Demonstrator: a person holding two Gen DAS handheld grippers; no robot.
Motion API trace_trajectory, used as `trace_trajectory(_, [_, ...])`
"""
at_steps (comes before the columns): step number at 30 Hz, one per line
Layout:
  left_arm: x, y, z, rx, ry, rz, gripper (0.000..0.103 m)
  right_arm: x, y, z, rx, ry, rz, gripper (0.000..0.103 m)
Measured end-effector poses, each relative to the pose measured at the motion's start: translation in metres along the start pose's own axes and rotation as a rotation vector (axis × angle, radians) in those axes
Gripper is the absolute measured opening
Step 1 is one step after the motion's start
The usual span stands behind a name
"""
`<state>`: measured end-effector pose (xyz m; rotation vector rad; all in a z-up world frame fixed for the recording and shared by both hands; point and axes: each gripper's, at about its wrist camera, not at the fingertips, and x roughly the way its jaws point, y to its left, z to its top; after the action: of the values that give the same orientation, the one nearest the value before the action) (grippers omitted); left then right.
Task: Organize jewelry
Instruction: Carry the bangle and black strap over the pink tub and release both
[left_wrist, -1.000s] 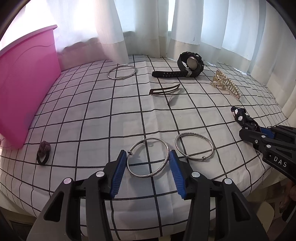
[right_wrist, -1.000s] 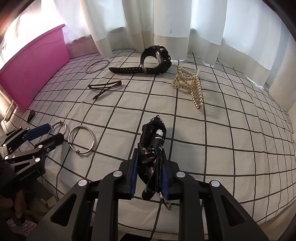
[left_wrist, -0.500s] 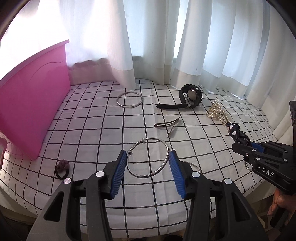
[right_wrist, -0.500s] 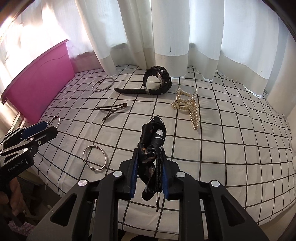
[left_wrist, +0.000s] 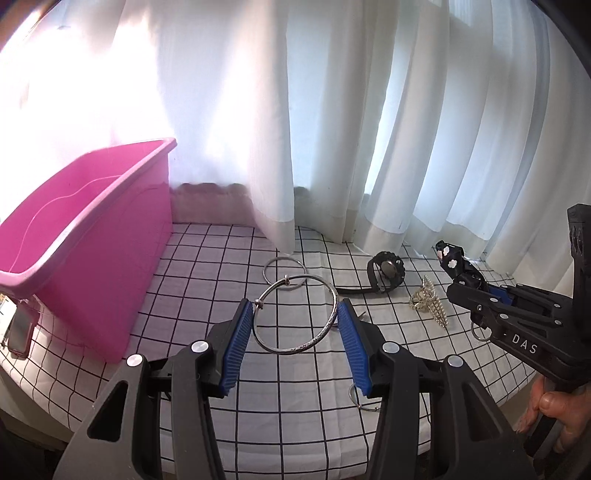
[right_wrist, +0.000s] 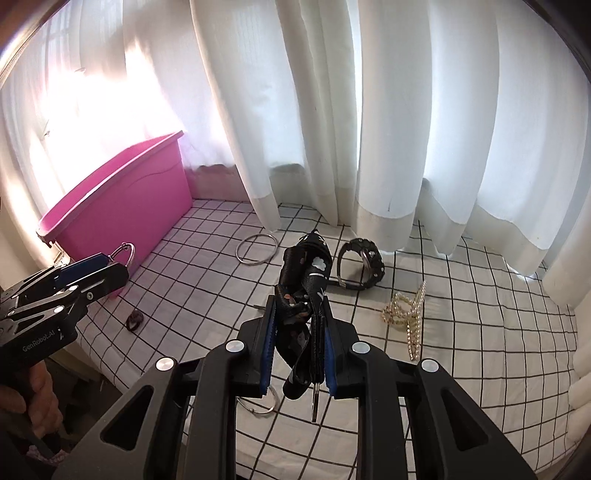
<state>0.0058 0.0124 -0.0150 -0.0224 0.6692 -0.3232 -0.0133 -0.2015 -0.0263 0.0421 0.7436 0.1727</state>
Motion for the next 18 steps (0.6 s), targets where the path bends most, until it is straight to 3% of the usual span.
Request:
trace_trajectory(10, [-0.049,0.062,0.051,-0.054,-0.137,0.07,0.046,0.0,0.071,0.073,-0.083,-0.098,0.148,0.021])
trace_trajectory(18, [-0.073,0.129,0.082,-0.091,-0.214,0.163,0.046,0.03,0.145,0.134,-0.135,-0.131,0.306,0.021])
